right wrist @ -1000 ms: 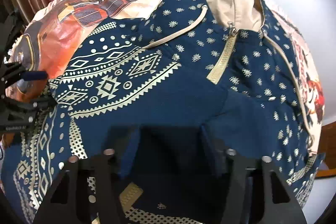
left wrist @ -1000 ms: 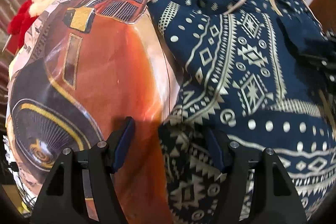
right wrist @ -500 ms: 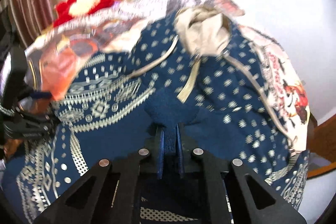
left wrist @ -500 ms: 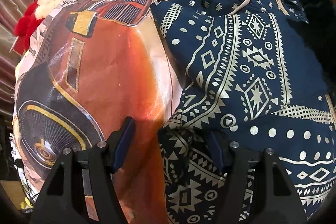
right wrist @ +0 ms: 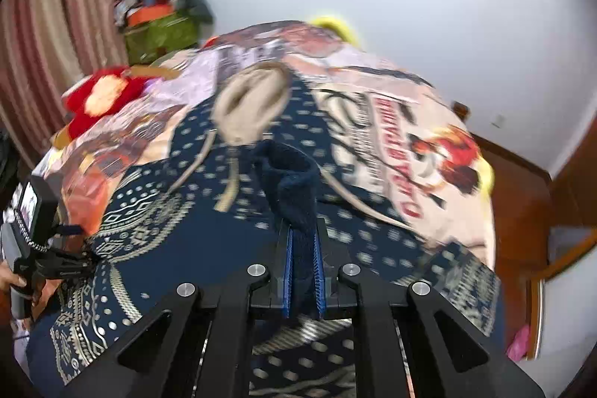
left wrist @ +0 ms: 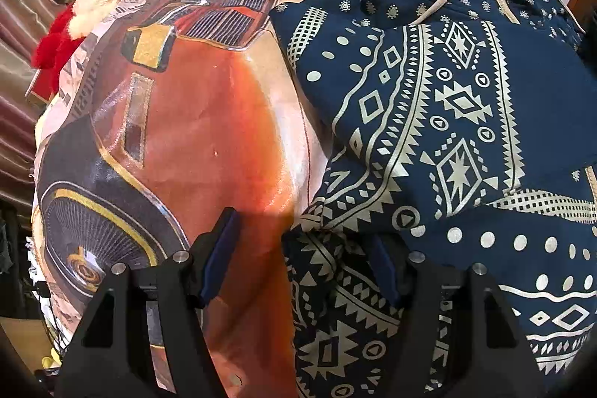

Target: Fold large clothes

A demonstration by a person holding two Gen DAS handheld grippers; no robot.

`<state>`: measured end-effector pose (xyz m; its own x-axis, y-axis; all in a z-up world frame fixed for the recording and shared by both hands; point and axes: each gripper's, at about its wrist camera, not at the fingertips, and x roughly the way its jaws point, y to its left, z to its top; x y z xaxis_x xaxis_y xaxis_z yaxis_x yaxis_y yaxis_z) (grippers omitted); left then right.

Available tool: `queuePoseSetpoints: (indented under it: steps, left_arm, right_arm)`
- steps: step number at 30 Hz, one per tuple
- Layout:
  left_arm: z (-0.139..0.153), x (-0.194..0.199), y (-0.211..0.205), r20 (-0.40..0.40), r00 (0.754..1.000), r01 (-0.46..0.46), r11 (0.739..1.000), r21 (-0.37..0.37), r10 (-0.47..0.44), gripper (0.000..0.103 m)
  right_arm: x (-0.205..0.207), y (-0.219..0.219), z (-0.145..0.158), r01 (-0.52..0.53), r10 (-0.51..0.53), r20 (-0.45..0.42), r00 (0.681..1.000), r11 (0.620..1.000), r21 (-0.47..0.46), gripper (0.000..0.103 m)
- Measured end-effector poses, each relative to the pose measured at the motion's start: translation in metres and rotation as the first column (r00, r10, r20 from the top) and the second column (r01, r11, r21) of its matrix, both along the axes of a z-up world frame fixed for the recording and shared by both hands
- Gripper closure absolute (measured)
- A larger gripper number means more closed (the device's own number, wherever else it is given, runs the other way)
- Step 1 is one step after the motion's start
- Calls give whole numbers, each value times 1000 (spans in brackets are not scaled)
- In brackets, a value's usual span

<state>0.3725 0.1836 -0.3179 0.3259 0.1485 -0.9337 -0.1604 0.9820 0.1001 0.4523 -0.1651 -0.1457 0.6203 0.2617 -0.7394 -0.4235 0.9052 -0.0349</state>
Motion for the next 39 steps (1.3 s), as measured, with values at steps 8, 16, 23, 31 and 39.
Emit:
queuePoseSetpoints:
  steps: [8,16,23,31,39]
  left_arm:
    - [-1,-6,11,22,998,-64,998,-1,64,38]
    - [-2,-9,12,18,998,-65,997,32,64,38]
    - [9,-23,6,-9,999,-43,998,47,43,38]
    - [74,-31,-13,103,994,26,997,78,-33,38]
    - [134,13,-42,274,962,43,991,-127,-7,28]
  right_arm:
    - [6,-71,-25,140,-134,-120,984,989,48,96]
    - [3,-94,-67,185,-167,-274,947,982,41,95]
    - [-4,-120,-64,227,-192,-329,925,971,69,70]
    - [-17,-162,-23,297,-260,-239,936,946,134,37]
    - [-30,-222,-5,426,-361,-274,891,873,236,29]
